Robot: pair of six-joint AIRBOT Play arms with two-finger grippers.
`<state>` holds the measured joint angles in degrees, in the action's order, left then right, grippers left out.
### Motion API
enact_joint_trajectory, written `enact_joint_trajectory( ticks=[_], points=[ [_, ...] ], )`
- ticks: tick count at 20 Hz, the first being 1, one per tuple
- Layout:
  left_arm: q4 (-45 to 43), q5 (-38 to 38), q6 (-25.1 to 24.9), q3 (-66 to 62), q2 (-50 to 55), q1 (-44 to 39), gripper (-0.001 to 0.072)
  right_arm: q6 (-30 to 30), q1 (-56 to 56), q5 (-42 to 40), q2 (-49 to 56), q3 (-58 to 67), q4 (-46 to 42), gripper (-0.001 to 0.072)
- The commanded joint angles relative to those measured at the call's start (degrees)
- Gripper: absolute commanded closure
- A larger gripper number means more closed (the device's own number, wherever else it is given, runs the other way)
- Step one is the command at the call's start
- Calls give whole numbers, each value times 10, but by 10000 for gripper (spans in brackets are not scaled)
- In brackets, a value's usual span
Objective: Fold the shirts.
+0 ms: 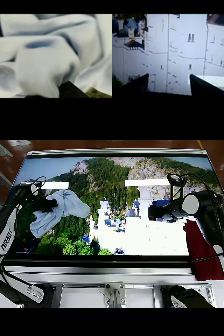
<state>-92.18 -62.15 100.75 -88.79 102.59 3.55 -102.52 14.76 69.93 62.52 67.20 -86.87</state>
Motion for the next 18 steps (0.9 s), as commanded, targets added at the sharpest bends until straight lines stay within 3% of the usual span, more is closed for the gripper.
enact_joint_trajectory(
  ticks=[1, 3, 5, 10, 14, 18],
  points=[
    [42, 4, -46, -8, -53, -41, 674, -1, 0, -35, 0, 0, -16, 77],
    [42, 3, -76, -8, -120, -99, 674, -1, 1, -66, 0, 1, -15, 77],
    [42, 4, -72, -8, -200, -169, 674, 0, 0, -81, 0, 1, -20, 77],
    [41, 6, 12, -8, -348, -360, 674, 26, 0, -30, -12, 3, -83, 77],
    [37, 19, 74, 7, -330, -479, 674, 50, 0, 31, -66, 3, -117, 77],
    [38, 109, 149, 65, -245, -563, 674, 54, 0, 101, -117, 3, -142, 77]
  ],
)
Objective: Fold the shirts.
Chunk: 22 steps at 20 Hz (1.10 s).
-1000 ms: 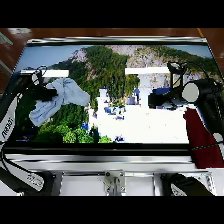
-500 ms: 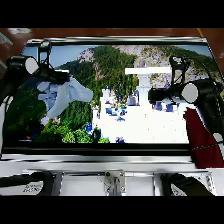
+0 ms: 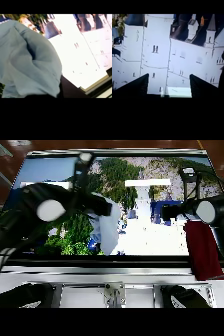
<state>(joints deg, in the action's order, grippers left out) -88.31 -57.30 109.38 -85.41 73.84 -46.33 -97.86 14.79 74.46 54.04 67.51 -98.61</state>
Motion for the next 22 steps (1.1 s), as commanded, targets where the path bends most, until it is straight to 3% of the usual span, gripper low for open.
enact_joint_trajectory(
  ticks=[1, 2, 4, 6, 9, 12, 15, 17, 20, 22],
  points=[
    [0, 83, 76, 37, 72, -82, 673, 7, 0, 68, -40, 0, -28, 77],
    [10, 97, 79, 37, 98, -93, 646, 7, 0, 76, -43, 0, -30, 77],
    [37, 97, 95, 36, 127, -97, 3, 7, 0, 86, -44, 0, -39, 77],
    [32, 23, 107, 35, 121, -69, 1, 7, 0, 85, -44, 0, -52, 78],
    [19, -66, 3, 39, 77, 14, 1, 20, 0, 75, -38, -1, -83, 78],
    [38, -85, -13, 98, 13, 117, 1, 39, -30, 72, -16, -2, -113, 77],
    [142, -60, -25, 254, -40, 208, 2, 41, -118, 70, 11, -2, -92, 78],
    [214, -3, -25, 353, -45, 245, 1, 51, -201, 63, 33, -3, 0, 78],
    [313, 119, -25, 441, -31, 259, 1, 101, -303, 60, 71, -3, 214, 78],
    [376, 174, -57, 454, -9, 251, 2, 132, -337, 61, 102, -3, 318, 78]
  ],
)
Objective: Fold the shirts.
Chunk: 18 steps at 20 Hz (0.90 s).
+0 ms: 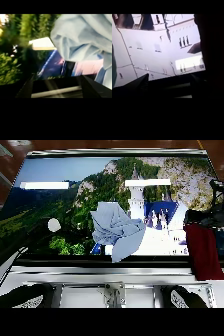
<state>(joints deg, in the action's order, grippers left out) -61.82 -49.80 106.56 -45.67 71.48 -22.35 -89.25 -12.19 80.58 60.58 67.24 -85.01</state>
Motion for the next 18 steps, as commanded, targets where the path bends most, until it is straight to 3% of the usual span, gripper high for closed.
enact_joint_trajectory(
  ticks=[1, 7, 10, 12, 13, 14, 15, 16, 18],
  points=[
    [137, 117, -42, 56, 29, 5, 2, 54, -71, 0, 52, 0, 209, 78],
    [186, 193, -54, 56, 76, -17, 11, 56, -39, -2, 115, 0, 219, 78],
    [195, 214, -69, 52, 87, -21, 134, 77, -15, 0, 137, 0, 219, 78],
    [200, 213, -69, 45, 100, -23, 155, 81, 4, 10, 160, 0, 220, 77],
    [205, 212, -69, 41, 106, -23, 249, 81, 16, 11, 171, 0, 220, 77],
    [209, 212, -69, 38, 111, -25, 392, 80, 31, 11, 185, 0, 220, 77],
    [209, 212, -69, 36, 115, -27, 581, 81, 45, 11, 197, 0, 220, 77],
    [209, 211, -69, 36, 115, -27, 672, 81, 63, 9, 211, 0, 220, 77],
    [209, 206, -78, 35, 113, -27, 673, 81, 94, -8, 238, 0, 219, 77]
  ],
)
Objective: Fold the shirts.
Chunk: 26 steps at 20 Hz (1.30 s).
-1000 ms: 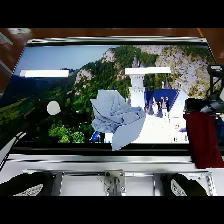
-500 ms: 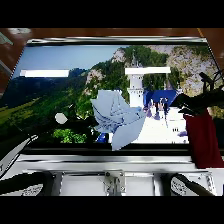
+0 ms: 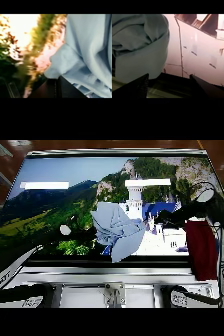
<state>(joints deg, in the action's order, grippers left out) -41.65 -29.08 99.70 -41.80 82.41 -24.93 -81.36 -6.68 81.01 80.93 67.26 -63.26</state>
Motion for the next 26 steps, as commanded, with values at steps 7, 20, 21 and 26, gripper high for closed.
enact_joint_trajectory(
  ticks=[7, 20, 21, 26],
  points=[
    [7, -30, -76, -3, -65, -1, 674, -51, 112, -123, 127, 0, 2, 77],
    [-42, -25, -101, -30, -236, 35, 676, 74, 118, -177, -45, 6, 27, 643],
    [-56, -25, -101, -51, -268, 49, 675, 84, 110, -195, -87, 12, 28, 643],
    [-89, -27, -108, -207, -402, 125, 676, 68, 75, -303, -274, 75, 58, 643]
  ],
)
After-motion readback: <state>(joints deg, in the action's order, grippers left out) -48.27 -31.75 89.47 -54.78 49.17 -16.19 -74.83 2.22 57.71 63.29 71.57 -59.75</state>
